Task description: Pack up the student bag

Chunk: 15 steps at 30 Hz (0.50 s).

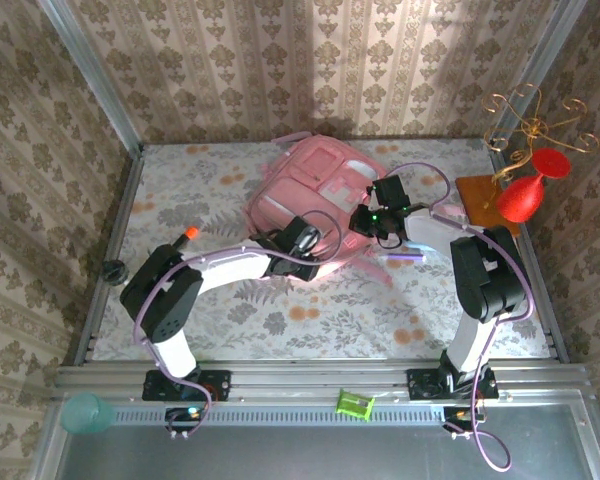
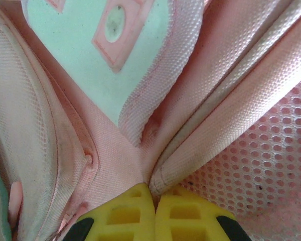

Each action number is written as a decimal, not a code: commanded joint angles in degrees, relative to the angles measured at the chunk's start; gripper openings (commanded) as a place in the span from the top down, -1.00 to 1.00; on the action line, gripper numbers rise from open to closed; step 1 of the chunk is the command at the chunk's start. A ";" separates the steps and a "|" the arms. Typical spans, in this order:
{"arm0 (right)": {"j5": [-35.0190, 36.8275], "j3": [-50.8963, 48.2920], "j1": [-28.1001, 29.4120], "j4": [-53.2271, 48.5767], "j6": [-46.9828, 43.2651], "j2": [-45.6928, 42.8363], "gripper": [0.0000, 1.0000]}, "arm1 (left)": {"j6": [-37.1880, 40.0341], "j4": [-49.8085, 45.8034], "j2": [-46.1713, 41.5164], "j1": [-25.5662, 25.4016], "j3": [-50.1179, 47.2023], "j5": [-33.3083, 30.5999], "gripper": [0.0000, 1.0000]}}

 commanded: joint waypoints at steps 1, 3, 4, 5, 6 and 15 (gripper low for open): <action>-2.40 -1.17 1.24 -1.09 -1.52 -1.15 1.00 | 0.33 -3.57 3.88 -0.29 -1.32 -1.44 0.16; -2.21 -1.37 1.23 -1.00 -1.47 -1.16 1.00 | -0.01 -3.17 5.31 -0.39 -1.24 -0.51 0.23; -2.29 -1.39 1.17 -0.99 -1.47 -1.25 1.00 | -0.04 -3.04 5.85 -0.36 -1.42 -0.45 0.27; -2.30 -1.41 1.21 -1.08 -1.52 -1.26 1.00 | -0.17 -2.83 6.22 -0.34 -1.74 -0.61 0.32; -2.29 -1.48 1.23 -1.14 -1.61 -1.29 1.00 | -0.26 -2.41 6.27 -0.44 -2.16 -0.87 0.38; -0.99 -1.44 0.90 -2.30 -2.74 -1.56 1.00 | 0.77 -0.38 0.78 -0.14 -3.25 0.74 1.00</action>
